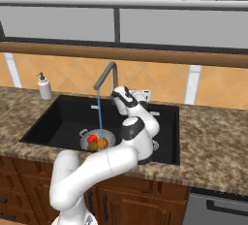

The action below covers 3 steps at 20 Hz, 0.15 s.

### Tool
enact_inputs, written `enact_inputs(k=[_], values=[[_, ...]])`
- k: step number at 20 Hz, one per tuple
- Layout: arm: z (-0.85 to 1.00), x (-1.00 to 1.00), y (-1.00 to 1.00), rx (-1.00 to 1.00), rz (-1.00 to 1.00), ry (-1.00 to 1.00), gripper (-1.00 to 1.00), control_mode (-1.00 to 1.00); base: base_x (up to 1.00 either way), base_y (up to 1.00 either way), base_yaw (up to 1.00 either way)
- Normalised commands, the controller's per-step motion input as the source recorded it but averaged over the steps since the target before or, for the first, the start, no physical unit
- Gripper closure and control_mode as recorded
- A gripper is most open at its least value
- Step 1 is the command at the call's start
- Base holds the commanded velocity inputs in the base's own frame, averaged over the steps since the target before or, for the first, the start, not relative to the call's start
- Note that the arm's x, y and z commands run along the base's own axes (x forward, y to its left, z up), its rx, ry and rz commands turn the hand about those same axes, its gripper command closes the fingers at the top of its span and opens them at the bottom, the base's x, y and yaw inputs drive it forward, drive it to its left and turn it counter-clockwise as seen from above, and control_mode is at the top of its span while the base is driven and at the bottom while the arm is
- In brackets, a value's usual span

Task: Put the colander in the sink, put the pear, apple, orange in the colander, and turn on the sink faucet and pour water over the colander.

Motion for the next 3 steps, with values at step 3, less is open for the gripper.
enact_inputs(k=[3], values=[[-0.01,-0.24,-0.47,0.00,-0.01,0.00,1.00,-1.00,0.00,0.00,0.00]])
